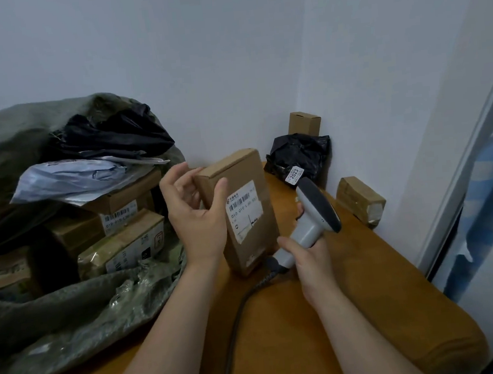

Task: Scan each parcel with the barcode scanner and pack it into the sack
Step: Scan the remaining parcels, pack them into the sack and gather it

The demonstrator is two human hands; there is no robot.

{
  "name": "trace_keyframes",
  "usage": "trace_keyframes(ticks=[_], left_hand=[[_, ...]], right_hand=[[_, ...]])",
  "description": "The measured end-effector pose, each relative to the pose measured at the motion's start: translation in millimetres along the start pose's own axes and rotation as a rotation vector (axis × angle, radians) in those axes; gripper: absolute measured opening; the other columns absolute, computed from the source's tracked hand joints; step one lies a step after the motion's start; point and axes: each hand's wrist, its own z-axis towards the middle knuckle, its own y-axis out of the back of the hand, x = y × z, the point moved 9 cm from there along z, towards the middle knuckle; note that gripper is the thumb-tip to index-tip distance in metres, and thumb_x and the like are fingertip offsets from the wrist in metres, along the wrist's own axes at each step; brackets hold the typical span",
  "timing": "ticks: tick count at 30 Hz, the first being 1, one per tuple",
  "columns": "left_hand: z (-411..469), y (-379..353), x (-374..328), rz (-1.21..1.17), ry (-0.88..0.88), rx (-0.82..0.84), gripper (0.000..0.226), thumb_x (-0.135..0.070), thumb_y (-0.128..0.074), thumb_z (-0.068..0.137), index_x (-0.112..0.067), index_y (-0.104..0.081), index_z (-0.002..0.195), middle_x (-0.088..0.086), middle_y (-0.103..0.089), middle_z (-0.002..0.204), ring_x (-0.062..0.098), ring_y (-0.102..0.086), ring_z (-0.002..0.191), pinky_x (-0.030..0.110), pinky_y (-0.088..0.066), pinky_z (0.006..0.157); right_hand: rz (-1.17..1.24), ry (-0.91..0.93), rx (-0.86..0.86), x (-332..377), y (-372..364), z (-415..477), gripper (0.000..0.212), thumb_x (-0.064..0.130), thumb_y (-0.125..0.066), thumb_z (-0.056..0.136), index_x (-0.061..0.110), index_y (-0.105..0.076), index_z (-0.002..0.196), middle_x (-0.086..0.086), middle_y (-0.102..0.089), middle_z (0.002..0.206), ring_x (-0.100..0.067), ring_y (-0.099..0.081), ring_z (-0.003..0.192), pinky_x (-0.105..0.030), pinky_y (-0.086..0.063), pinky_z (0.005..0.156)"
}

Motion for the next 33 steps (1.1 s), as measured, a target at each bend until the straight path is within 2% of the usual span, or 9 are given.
trace_keyframes(ticks=[4,11,16,19,22,25,27,29,33], left_hand=[[-13,-19,29,0.072,0.117,0.202,0.051,-0.014,-0.077,0.092,-0.019,-0.053,0.137,-0.001,-0.069,0.122,0.012,-0.069,0.111,0.039,-0.061,0.092],[-58,-34,89,0.207,0.345,0.536,0.102,-0.019,-0.083,0.087,-0.042,-0.019,0.163,-0.013,-0.061,0.141,0.009,-0.062,0.121,0.038,-0.06,0.095],[-62,-27,92,0.285,0.308,0.551,0.1,-0.026,-0.078,0.092,-0.052,-0.01,0.161,-0.015,-0.054,0.141,0.004,-0.057,0.126,0.036,-0.056,0.102],[-54,-18,85,0.381,0.219,0.463,0.089,-0.03,-0.073,0.096,-0.049,-0.017,0.161,-0.013,-0.05,0.137,-0.011,-0.048,0.123,0.014,-0.044,0.102],[-46,-12,79,0.4,0.164,0.422,0.087,-0.028,-0.077,0.093,-0.04,-0.026,0.162,-0.017,-0.045,0.14,-0.024,-0.039,0.122,0.0,-0.033,0.095],[-44,-10,79,0.456,0.181,0.448,0.111,-0.038,-0.089,0.078,-0.042,-0.019,0.163,-0.013,-0.045,0.138,-0.014,-0.041,0.117,0.005,-0.034,0.098],[-46,-13,78,0.525,0.202,0.491,0.13,-0.048,-0.094,0.068,-0.049,-0.004,0.162,-0.004,-0.045,0.137,0.006,-0.046,0.12,0.027,-0.045,0.1],[-49,-16,77,0.571,0.207,0.531,0.14,-0.055,-0.094,0.063,-0.052,0.006,0.161,0.001,-0.044,0.137,0.019,-0.052,0.121,0.042,-0.05,0.099],[-50,-18,75,0.624,0.203,0.56,0.141,-0.06,-0.091,0.065,-0.047,0.011,0.161,0.007,-0.046,0.143,0.027,-0.052,0.127,0.045,-0.048,0.1]], right_hand=[[-0.022,-0.001,0.034,-4,-5,2,0.046,0.01,-0.081,0.083,0.014,-0.058,0.123,-0.011,-0.068,0.113,-0.023,-0.068,0.102,-0.033,-0.055,0.082],[0.032,-0.007,0.038,-3,-4,3,0.047,0.006,-0.079,0.083,0.015,-0.062,0.126,-0.008,-0.073,0.112,-0.022,-0.071,0.102,-0.03,-0.054,0.08],[0.047,-0.026,0.013,-3,-2,0,0.049,0.004,-0.076,0.085,0.012,-0.057,0.13,-0.005,-0.07,0.112,-0.017,-0.069,0.098,-0.024,-0.051,0.073],[0.018,0.043,0.077,11,-11,-4,0.054,-0.003,-0.072,0.087,0.023,-0.059,0.133,0.01,-0.069,0.12,-0.003,-0.067,0.104,-0.016,-0.053,0.074],[-0.09,0.119,0.163,37,-23,-1,0.053,-0.012,-0.066,0.084,0.022,-0.066,0.125,0.005,-0.075,0.117,-0.006,-0.07,0.106,-0.027,-0.055,0.087],[-0.024,0.083,0.286,56,-40,-8,0.043,-0.011,-0.061,0.088,0.012,-0.063,0.124,-0.013,-0.073,0.089,-0.028,-0.069,0.072,-0.038,-0.056,0.067],[0.025,0.049,0.313,63,-45,-14,0.033,-0.005,-0.06,0.091,0.007,-0.063,0.122,-0.014,-0.059,0.072,-0.024,-0.054,0.054,-0.034,-0.048,0.053],[0.049,0.035,0.317,66,-46,-17,0.02,0.004,-0.058,0.096,0.004,-0.064,0.115,-0.009,-0.05,0.064,-0.021,-0.046,0.048,-0.03,-0.041,0.048],[-0.01,0.062,0.314,72,-42,-23,0.012,0.012,-0.059,0.096,0.005,-0.064,0.104,-0.009,-0.048,0.061,-0.021,-0.044,0.046,-0.029,-0.039,0.046]])
